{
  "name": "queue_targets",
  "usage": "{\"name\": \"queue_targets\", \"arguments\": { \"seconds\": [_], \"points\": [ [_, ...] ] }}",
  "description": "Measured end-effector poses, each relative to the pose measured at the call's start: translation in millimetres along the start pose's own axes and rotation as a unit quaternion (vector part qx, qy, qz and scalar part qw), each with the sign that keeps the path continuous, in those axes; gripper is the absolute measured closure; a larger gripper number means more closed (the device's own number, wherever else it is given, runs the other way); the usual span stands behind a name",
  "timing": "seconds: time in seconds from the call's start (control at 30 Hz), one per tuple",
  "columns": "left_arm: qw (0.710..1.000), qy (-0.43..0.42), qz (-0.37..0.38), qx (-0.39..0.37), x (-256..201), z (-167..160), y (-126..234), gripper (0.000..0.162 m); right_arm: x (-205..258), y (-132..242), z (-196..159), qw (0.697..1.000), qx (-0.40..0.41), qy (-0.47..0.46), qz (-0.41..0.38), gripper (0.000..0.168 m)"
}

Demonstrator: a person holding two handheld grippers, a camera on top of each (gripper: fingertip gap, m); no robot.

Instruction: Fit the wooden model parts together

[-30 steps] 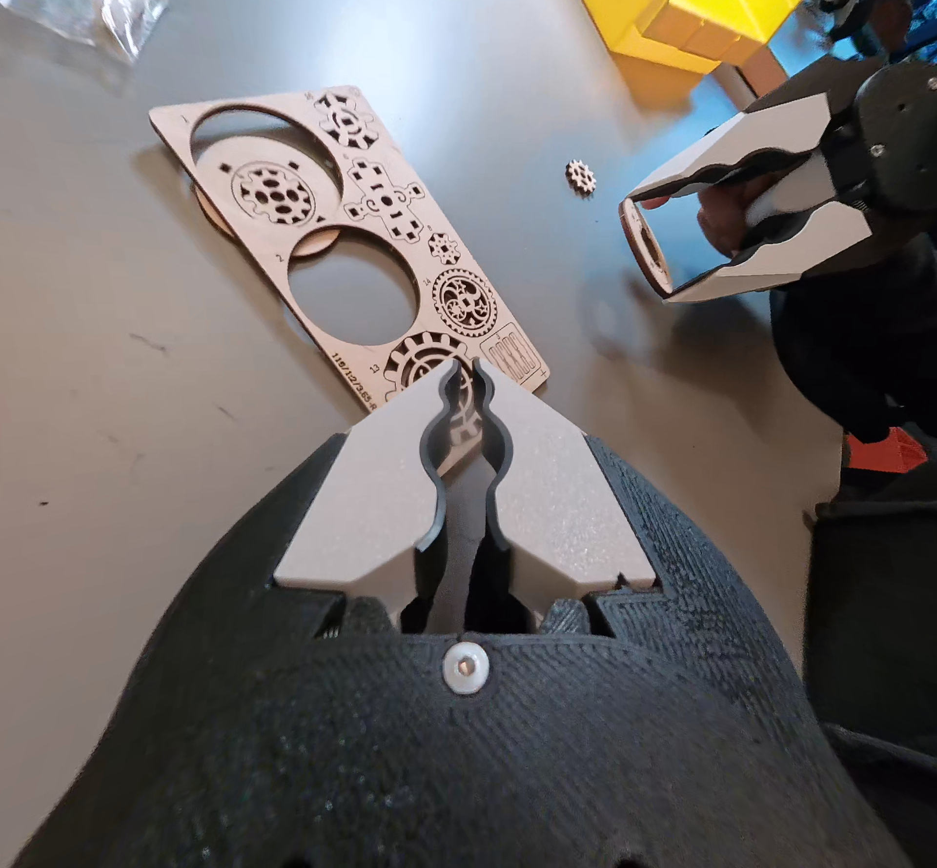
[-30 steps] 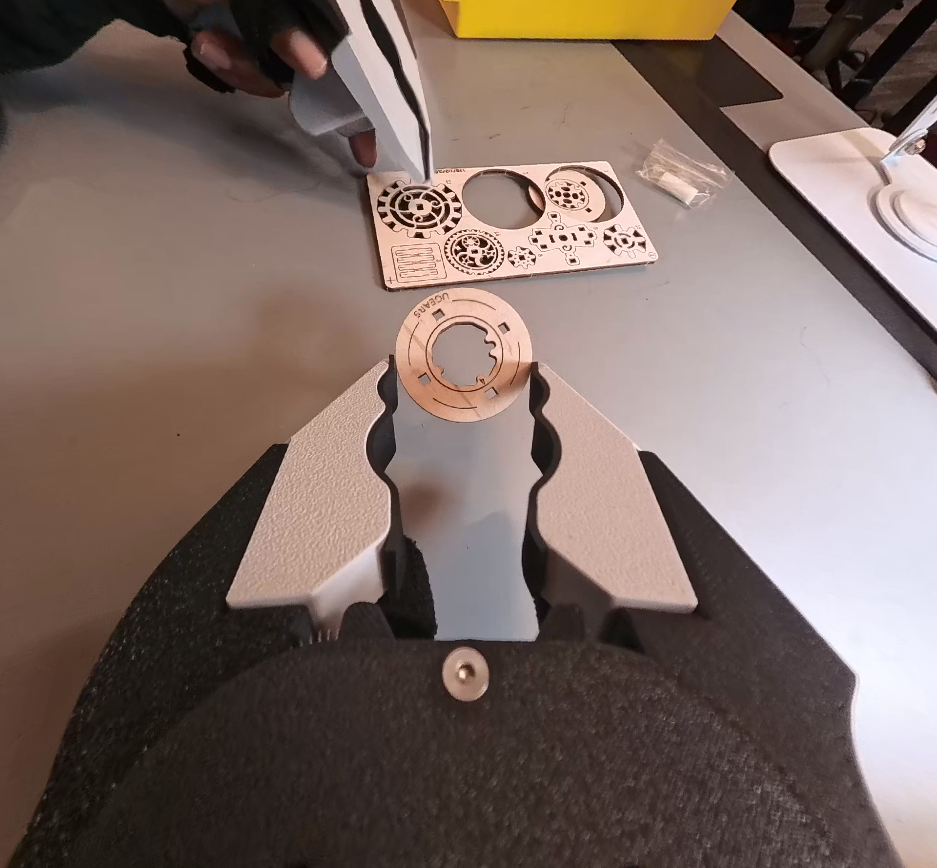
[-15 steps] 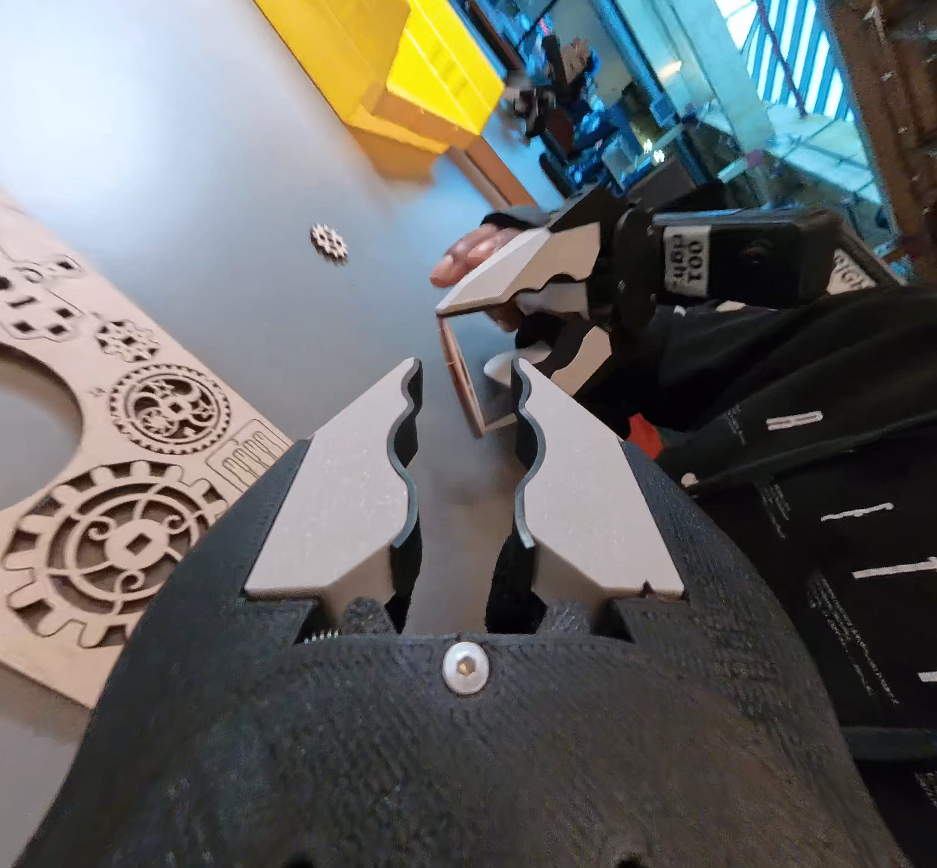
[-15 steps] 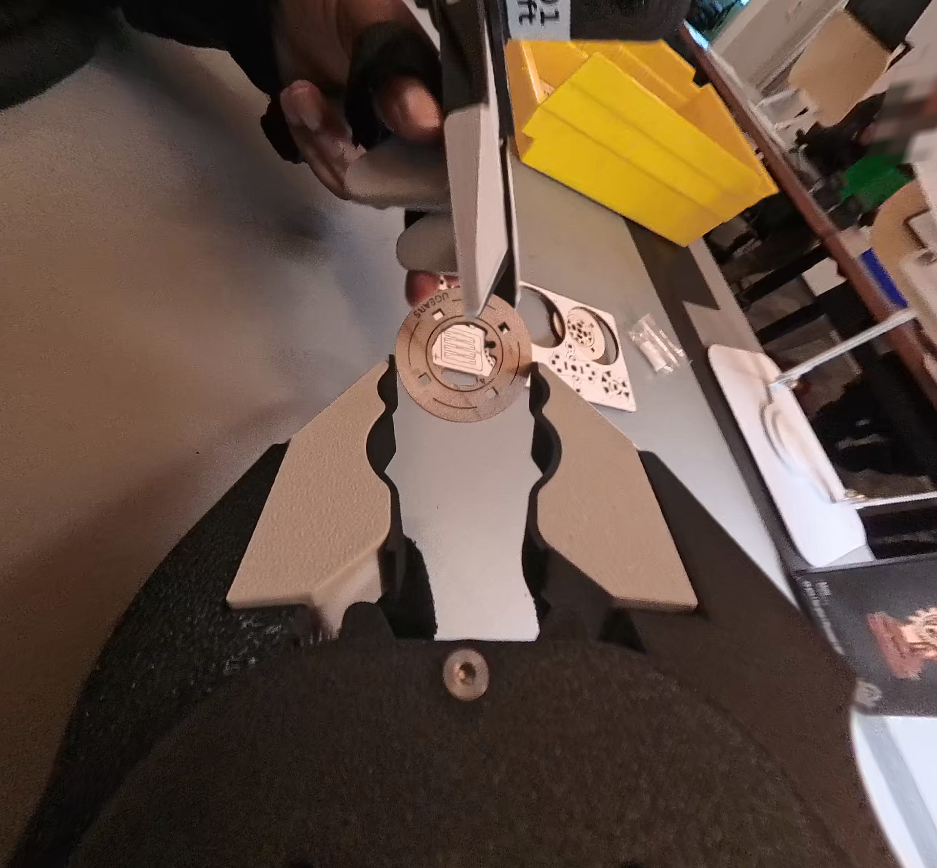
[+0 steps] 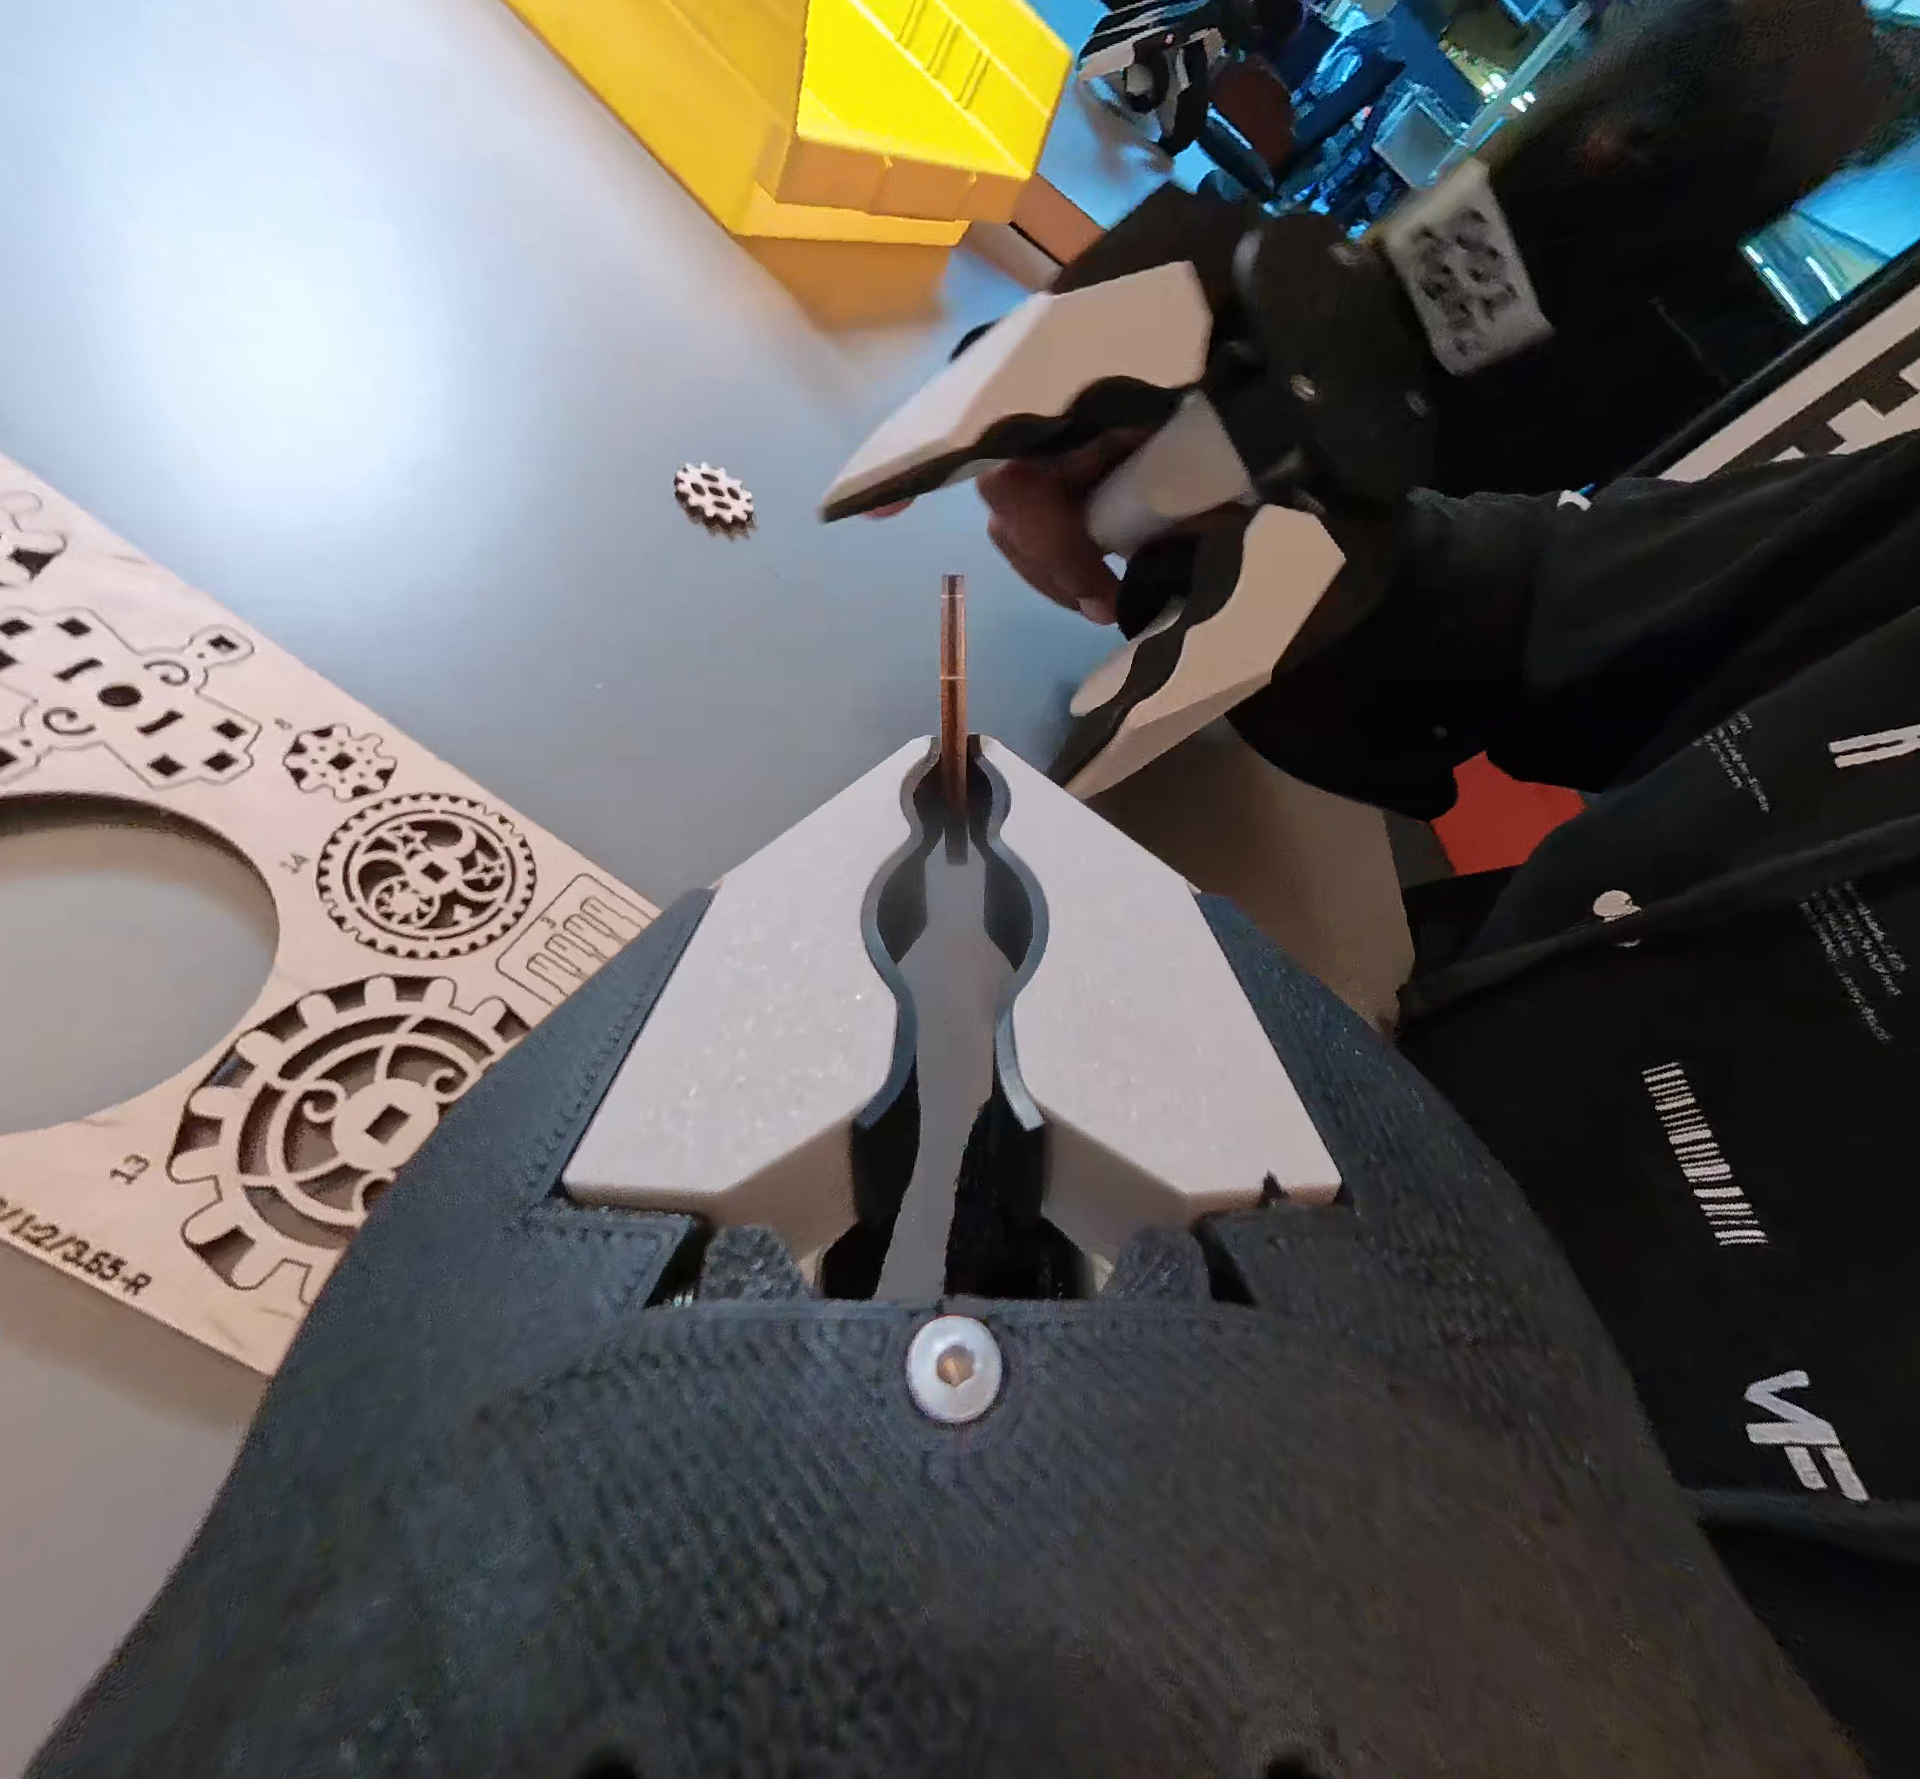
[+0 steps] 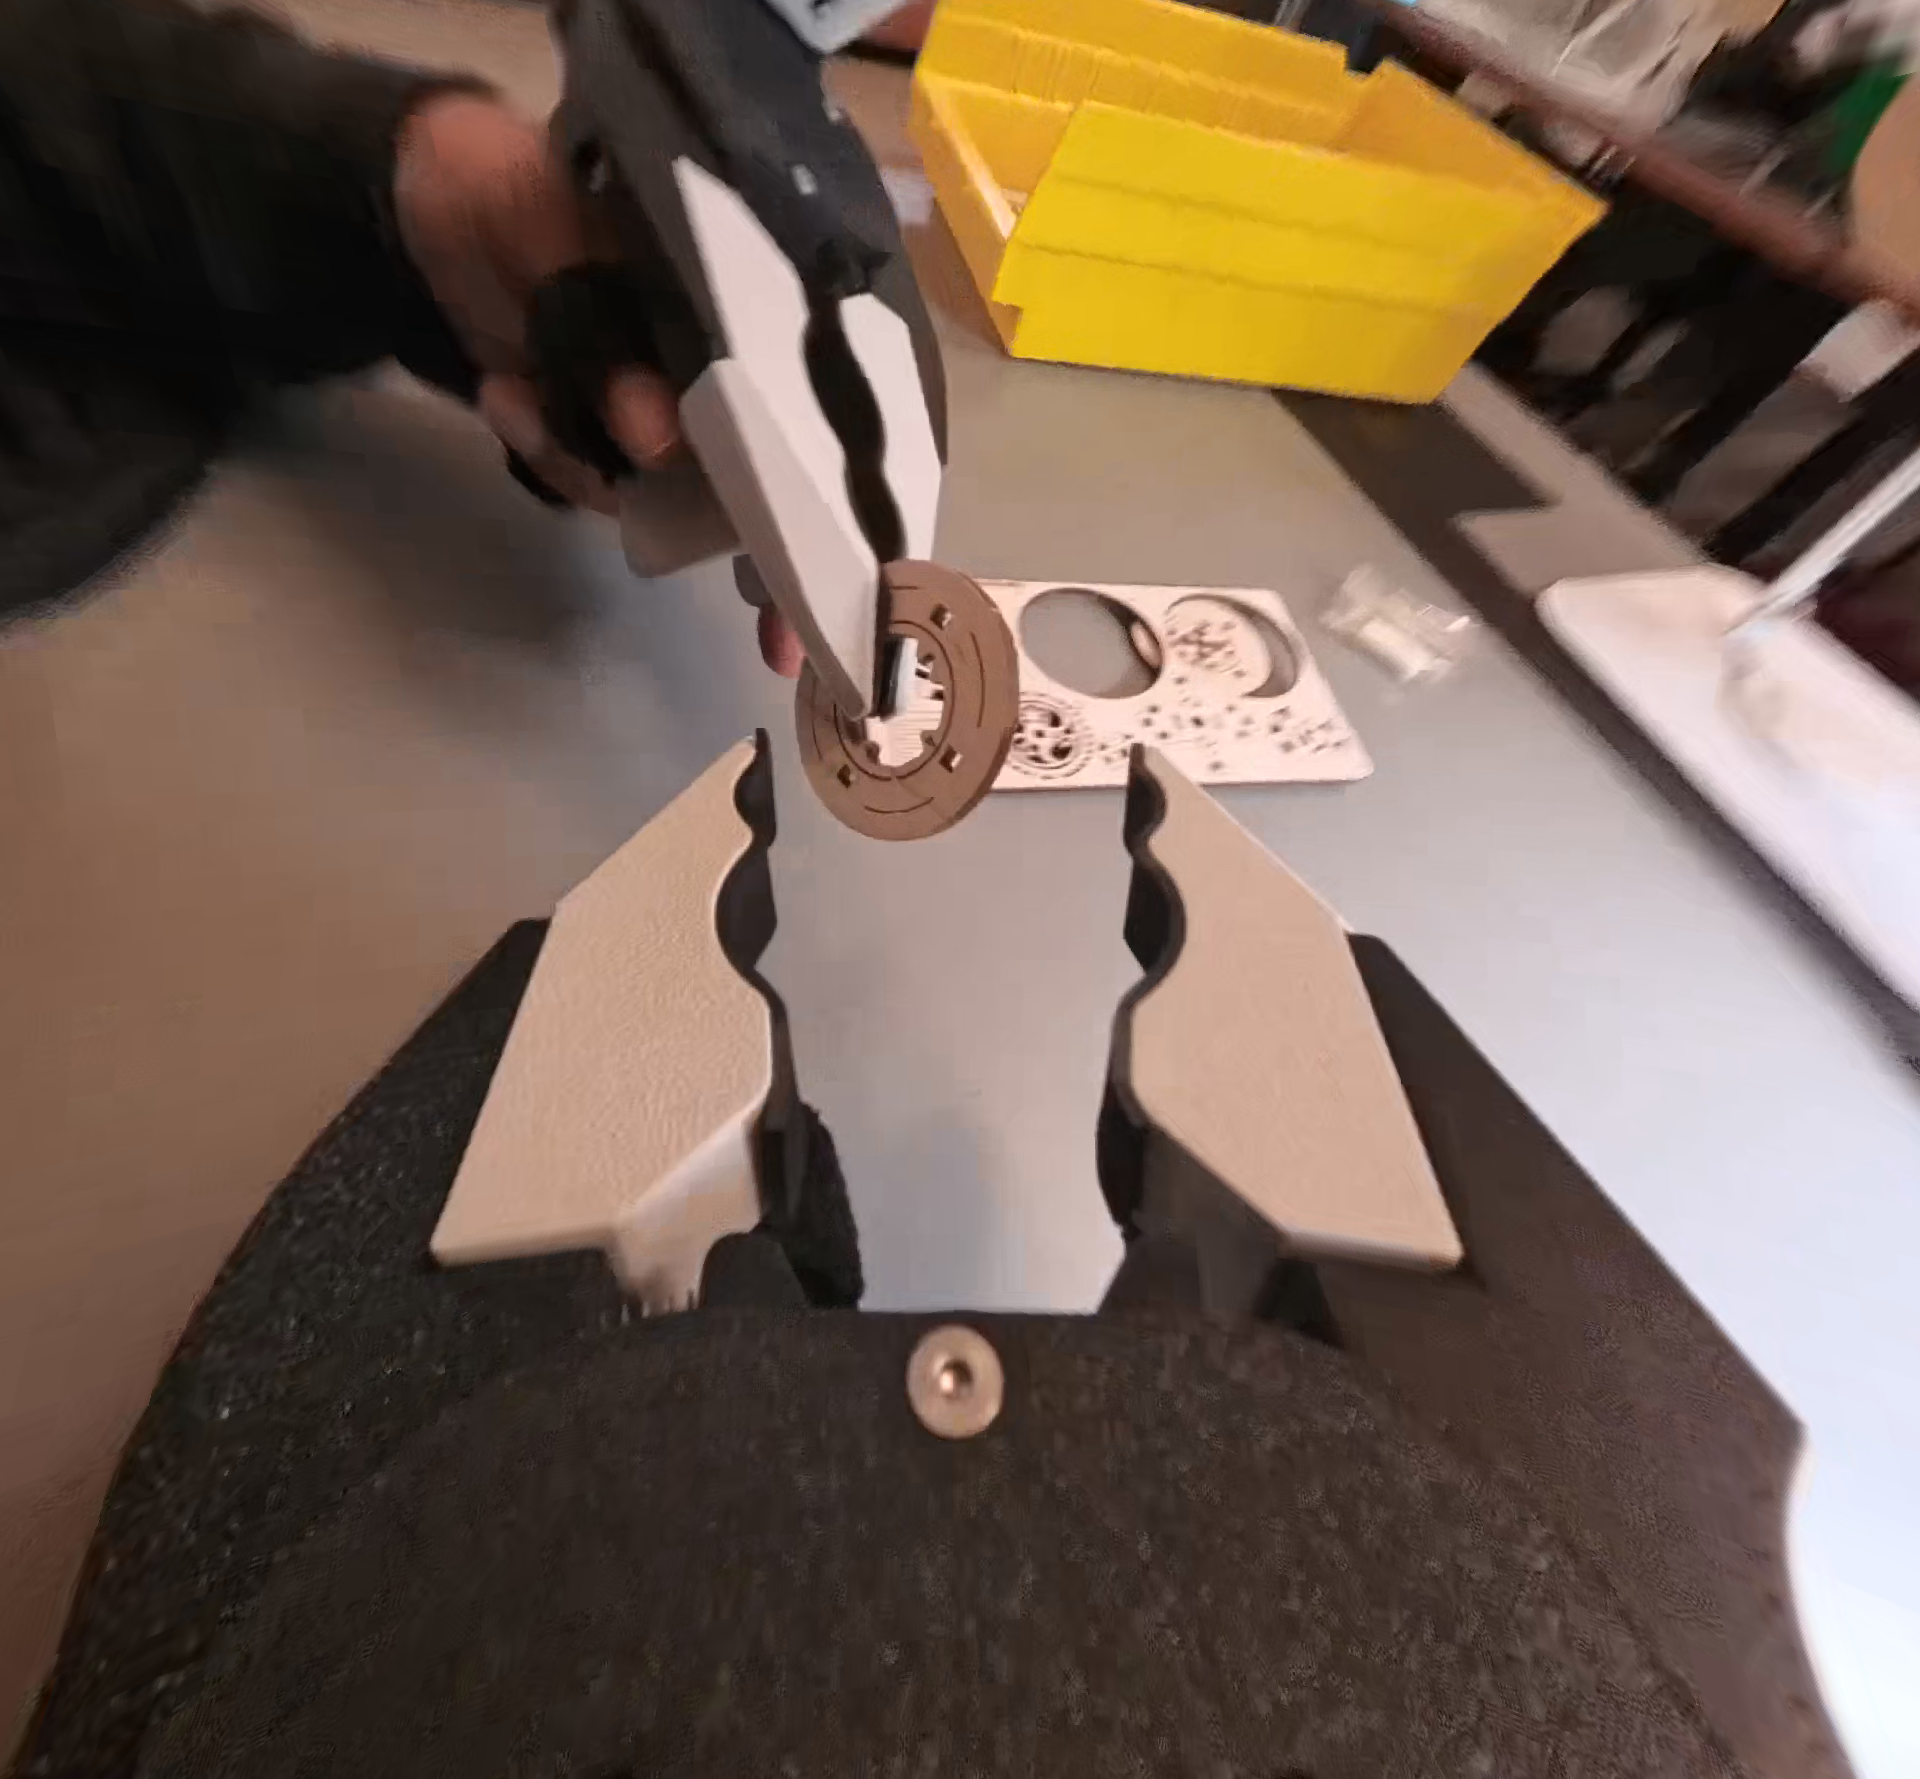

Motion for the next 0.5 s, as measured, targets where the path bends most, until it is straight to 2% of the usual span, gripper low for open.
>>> {"name": "queue_targets", "arguments": {
  "seconds": [0.07,0.13,0.3,0.5],
  "points": [
    [1.0,-0.024,0.005,-0.002,-2,2,0,0.161,2,3,4,0.993,-0.035,-0.096,0.051,0.108],
    [0.999,-0.053,0.008,0.002,-5,1,-1,0.161,3,9,11,0.98,-0.067,-0.163,0.094,0.125],
    [0.995,-0.098,-0.009,-0.005,-19,3,-4,0.161,6,16,20,0.965,-0.098,-0.204,0.135,0.162],
    [0.997,-0.077,-0.005,-0.023,-15,7,-2,0.158,1,16,23,0.962,-0.1,-0.22,0.126,0.165]
  ]
}}
Point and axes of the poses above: each gripper's, where its closed fingertips meet, y back along the fingers, z out of its top, x = y × z across the jaws, the point moved 1 cm from there along y, back along the fingers, and after that the axes turned 1 degree about -z, right-handed, at the moved point
